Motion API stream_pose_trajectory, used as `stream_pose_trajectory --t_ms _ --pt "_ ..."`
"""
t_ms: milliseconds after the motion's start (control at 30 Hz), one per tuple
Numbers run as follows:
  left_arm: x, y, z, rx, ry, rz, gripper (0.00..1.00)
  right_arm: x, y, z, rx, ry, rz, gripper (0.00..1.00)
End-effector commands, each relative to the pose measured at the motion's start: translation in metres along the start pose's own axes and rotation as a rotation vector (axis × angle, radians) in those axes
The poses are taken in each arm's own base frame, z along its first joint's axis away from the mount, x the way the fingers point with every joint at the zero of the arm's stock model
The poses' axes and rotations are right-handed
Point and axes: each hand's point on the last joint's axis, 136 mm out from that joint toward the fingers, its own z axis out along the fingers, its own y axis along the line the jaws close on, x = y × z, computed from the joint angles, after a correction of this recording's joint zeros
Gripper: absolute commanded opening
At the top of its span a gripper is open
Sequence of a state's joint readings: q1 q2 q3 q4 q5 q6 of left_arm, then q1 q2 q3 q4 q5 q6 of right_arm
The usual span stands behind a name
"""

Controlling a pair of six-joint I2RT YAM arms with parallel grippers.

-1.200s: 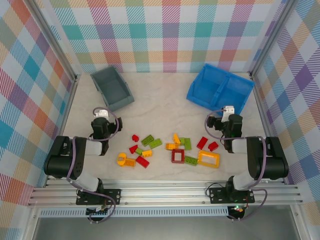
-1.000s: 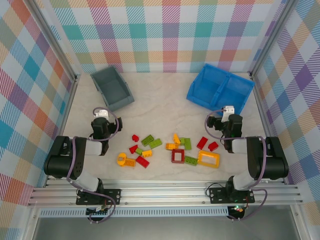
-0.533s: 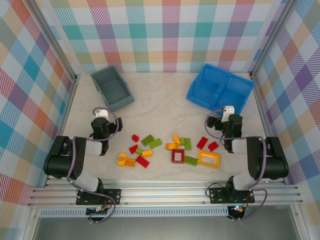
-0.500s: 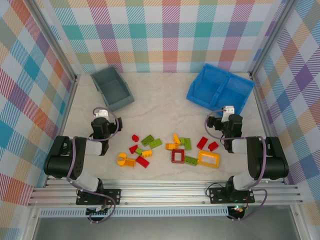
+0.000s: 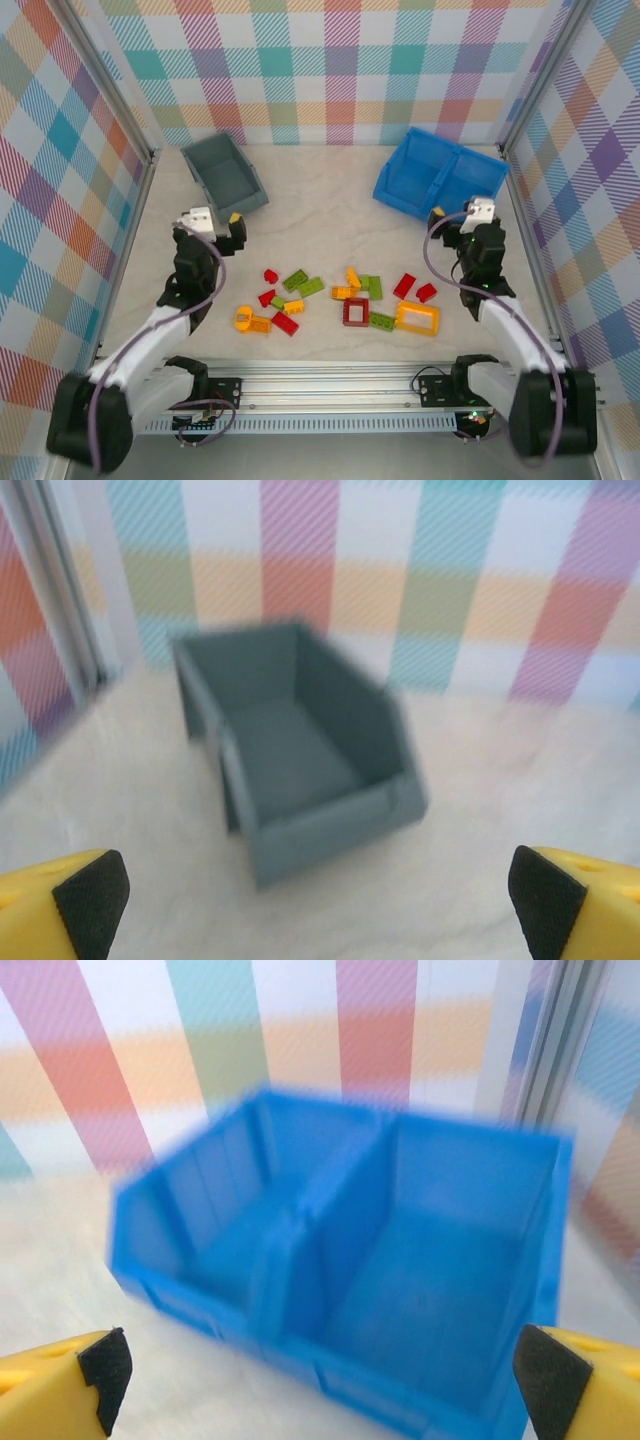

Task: Sort the legos into containers by color

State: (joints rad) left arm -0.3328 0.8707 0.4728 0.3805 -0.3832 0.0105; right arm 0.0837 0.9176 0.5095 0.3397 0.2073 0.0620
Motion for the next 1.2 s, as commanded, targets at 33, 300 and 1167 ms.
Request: stream_pose_trajectory --t_ms 33,300,1167 --pt "-0.061 0.001 -0.048 -0.066 -0.049 0.039 1.0 -0.073 0.007 -0.054 0.022 -0.026 0.136 1.0" --pt "-0.05 0.022 -0.076 -0.233 0.384 -0.338 1.0 -0.048 0.054 -0.028 -0.064 0.52 0.428 0.94" --pt "0.035 0.087 0.075 -0.425 0.854 -0.461 0.95 0.069 0.008 0.19 0.189 0.955 0.333 0.81"
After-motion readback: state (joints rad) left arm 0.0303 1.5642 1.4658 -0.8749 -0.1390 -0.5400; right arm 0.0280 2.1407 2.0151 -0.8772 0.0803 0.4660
